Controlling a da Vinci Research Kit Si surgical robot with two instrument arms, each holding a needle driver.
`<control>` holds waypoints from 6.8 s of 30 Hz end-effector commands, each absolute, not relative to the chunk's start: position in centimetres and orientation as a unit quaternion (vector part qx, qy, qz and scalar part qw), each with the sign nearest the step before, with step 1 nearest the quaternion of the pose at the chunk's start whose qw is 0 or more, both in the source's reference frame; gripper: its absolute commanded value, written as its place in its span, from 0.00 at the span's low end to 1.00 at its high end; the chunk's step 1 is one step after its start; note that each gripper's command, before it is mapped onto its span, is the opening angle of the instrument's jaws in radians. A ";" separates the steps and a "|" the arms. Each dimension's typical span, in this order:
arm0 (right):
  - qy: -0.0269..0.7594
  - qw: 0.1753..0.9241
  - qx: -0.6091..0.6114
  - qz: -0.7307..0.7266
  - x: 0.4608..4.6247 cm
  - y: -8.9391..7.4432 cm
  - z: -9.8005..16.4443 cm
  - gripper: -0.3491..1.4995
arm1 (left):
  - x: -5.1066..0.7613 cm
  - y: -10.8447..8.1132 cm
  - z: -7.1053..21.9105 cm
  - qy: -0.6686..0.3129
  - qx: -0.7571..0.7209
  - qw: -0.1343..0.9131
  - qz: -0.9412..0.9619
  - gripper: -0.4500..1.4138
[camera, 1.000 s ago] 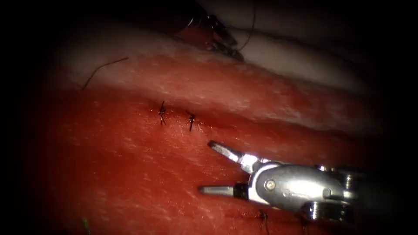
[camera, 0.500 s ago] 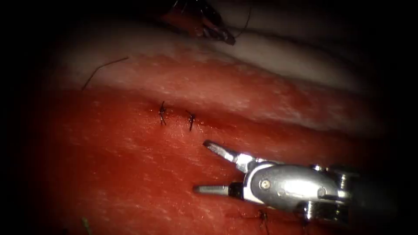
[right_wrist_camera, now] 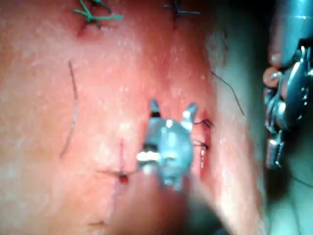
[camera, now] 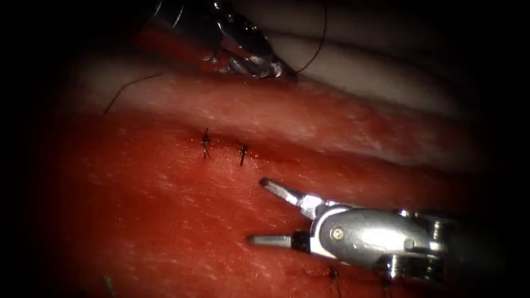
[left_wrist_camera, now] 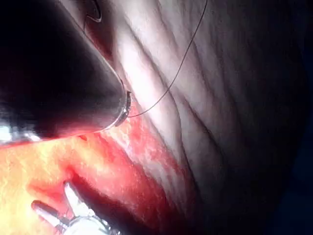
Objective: Wound Closure
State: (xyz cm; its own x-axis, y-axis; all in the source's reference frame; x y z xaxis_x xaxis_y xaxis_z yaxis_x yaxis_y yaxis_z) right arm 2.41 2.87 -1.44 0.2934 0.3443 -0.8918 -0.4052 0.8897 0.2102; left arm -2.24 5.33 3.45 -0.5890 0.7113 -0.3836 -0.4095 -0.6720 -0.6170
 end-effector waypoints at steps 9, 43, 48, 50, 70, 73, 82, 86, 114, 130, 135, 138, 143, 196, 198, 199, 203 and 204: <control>0.550 0.802 -0.028 0.231 2.51 2.9 -1.4 0.90 | -2.67 4.7 2.4 -0.276 -0.358 0.274 0.849 0.05; 0.555 0.800 -0.023 0.225 2.63 2.9 -1.4 0.90 | -0.60 5.0 2.4 -0.233 -0.360 0.205 0.880 0.62; 0.556 0.800 -0.023 0.225 2.65 2.8 -1.4 0.90 | -0.62 5.1 2.9 -0.183 -0.351 0.168 0.903 0.59; 0.556 0.800 -0.023 0.225 2.65 2.8 -1.4 0.90 | -0.65 5.1 3.1 -0.156 -0.348 0.133 0.915 0.58; 0.556 0.800 -0.023 0.224 2.65 2.8 -1.4 0.90 | -0.88 5.2 4.4 -0.245 -0.288 -0.010 0.926 0.58; 0.557 0.800 -0.023 0.224 2.64 2.8 -1.4 0.90 | -0.94 5.1 4.6 -0.267 -0.265 -0.031 0.926 0.58; 0.556 0.800 -0.023 0.225 2.66 2.8 -1.4 0.90 | -1.01 5.1 5.0 -0.319 -0.214 -0.039 0.922 0.57; 0.556 0.800 -0.023 0.225 2.66 2.8 -1.4 0.90 | -1.00 5.1 5.1 -0.334 -0.204 -0.036 0.919 0.54; 0.476 0.616 0.004 0.628 2.42 3.0 -1.3 0.74 | -1.12 5.1 4.1 -0.153 -0.238 0.254 0.925 0.05; 0.401 0.585 -0.086 0.700 2.33 3.5 -1.1 0.69 | -1.10 4.6 3.6 -0.045 -0.285 0.290 0.912 0.05; 0.395 0.580 -0.098 0.706 2.46 3.7 -1.0 0.69 | -1.18 4.5 3.6 -0.026 -0.310 0.312 0.898 0.05; 0.394 0.579 -0.100 0.707 2.51 3.7 -1.0 0.70 | -1.20 4.5 3.5 -0.024 -0.314 0.316 0.895 0.05; 0.393 0.571 -0.111 0.712 2.66 3.7 -1.0 0.70 | -1.24 4.4 3.5 -0.017 -0.320 0.317 0.893 0.05; 0.534 0.701 0.002 0.472 2.49 3.9 -1.1 0.00 | -0.99 4.7 2.4 -0.255 -0.467 0.274 0.801 0.65; 0.554 0.717 0.044 0.420 2.43 3.9 -1.1 0.00 | -1.00 4.6 2.5 -0.266 -0.473 0.264 0.797 0.62; 0.564 0.719 0.063 0.401 2.40 3.9 -1.1 0.00 | -1.01 4.6 2.5 -0.278 -0.476 0.263 0.792 0.61; 0.589 0.722 0.099 0.349 2.34 3.8 -1.1 0.00 | -1.04 4.6 2.6 -0.305 -0.486 0.247 0.781 0.57; 0.594 0.721 0.105 0.340 2.33 3.8 -1.1 0.00 | -1.06 4.5 2.6 -0.306 -0.488 0.240 0.781 0.54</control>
